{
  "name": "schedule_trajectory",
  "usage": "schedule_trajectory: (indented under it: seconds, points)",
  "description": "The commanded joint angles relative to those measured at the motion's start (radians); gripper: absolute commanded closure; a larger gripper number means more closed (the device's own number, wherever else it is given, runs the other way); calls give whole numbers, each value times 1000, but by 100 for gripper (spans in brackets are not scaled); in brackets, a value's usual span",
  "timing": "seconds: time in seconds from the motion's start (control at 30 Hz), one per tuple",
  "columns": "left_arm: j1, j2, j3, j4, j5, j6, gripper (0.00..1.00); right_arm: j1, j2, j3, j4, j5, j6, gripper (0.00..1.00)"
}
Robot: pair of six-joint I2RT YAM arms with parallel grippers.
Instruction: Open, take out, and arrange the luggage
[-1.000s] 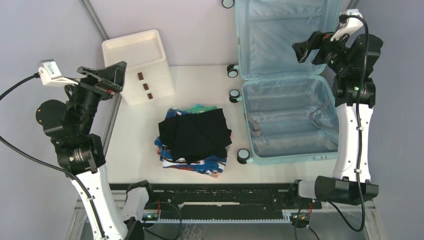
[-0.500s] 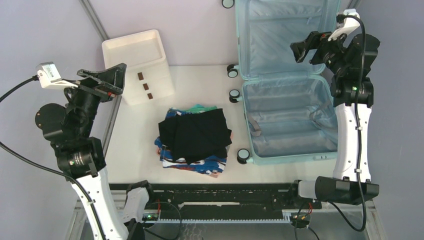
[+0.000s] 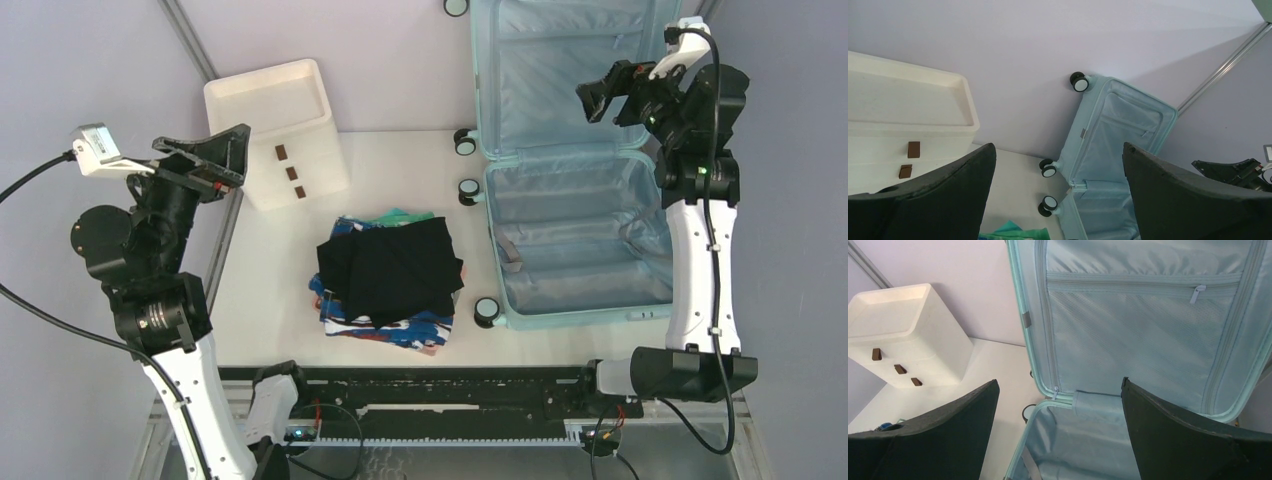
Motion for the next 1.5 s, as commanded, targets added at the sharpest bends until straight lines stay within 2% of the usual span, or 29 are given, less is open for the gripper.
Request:
schedule_trajectory:
  seconds: [0.0, 1.47]
  points:
    - [5, 12, -12, 52, -8, 11, 0, 11, 8, 11, 48, 20, -20, 0]
    - [3, 62, -26, 111, -34, 2, 0, 32, 112, 84, 72, 67, -39, 0]
